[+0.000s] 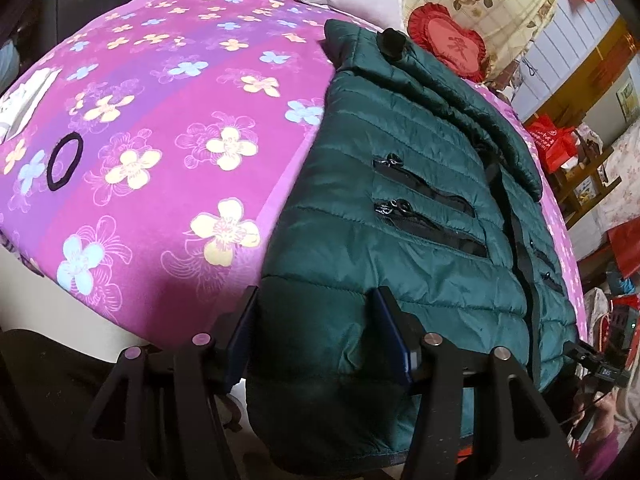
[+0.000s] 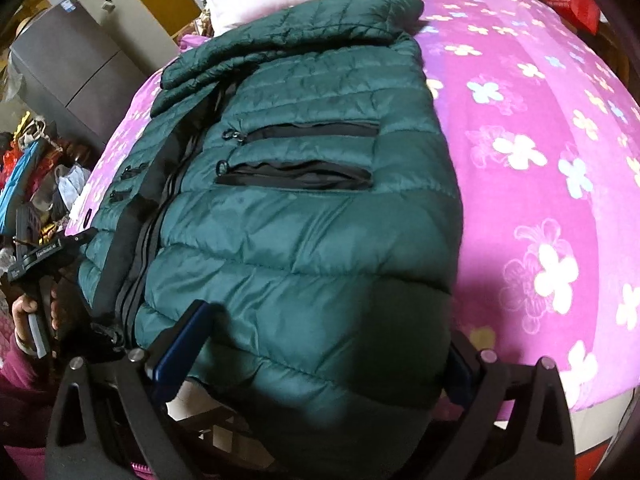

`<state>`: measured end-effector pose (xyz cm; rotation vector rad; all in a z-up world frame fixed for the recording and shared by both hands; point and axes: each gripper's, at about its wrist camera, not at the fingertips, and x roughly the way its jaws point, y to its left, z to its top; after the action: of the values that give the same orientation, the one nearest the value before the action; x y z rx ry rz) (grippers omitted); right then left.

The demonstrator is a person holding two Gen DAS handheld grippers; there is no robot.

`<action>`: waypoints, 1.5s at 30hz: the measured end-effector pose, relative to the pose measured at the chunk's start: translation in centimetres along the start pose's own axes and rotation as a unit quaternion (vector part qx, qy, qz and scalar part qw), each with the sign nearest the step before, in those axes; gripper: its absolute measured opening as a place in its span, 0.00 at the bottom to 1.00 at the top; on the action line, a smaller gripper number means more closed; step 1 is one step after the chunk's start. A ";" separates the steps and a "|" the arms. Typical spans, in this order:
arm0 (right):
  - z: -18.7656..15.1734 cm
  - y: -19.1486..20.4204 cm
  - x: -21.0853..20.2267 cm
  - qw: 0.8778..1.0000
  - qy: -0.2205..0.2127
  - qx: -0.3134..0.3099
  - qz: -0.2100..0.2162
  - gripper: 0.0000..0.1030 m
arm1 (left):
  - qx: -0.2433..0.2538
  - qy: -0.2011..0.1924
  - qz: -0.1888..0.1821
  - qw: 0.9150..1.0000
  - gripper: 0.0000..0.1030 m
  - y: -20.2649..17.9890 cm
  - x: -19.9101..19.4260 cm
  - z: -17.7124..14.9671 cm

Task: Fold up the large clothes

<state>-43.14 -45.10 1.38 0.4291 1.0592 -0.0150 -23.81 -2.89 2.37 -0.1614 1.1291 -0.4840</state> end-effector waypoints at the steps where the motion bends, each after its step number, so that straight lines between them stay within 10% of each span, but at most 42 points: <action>1: 0.1 0.2 0.1 1.000 0.000 -0.004 0.003 0.98 | 0.001 -0.001 0.001 1.000 0.62 0.0 0.0 -0.1; 7: 0.2 1.2 -0.2 0.999 -0.013 -0.032 0.002 0.67 | 0.006 0.006 -0.003 1.000 0.60 -0.2 0.1 -0.1; 15: 1.1 1.2 -2.0 0.998 -0.033 -0.052 0.002 0.30 | 0.001 -0.015 -0.012 1.000 0.24 -0.9 -1.7 0.5; 45: 16.4 -0.5 -7.8 0.981 -0.195 0.017 0.000 0.27 | 0.042 -0.159 -0.004 0.986 0.22 -8.8 -5.4 16.0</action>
<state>-33.38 -52.79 14.64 0.4364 0.6728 -0.1135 -13.85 -10.10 16.85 -0.1633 0.7948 -0.4929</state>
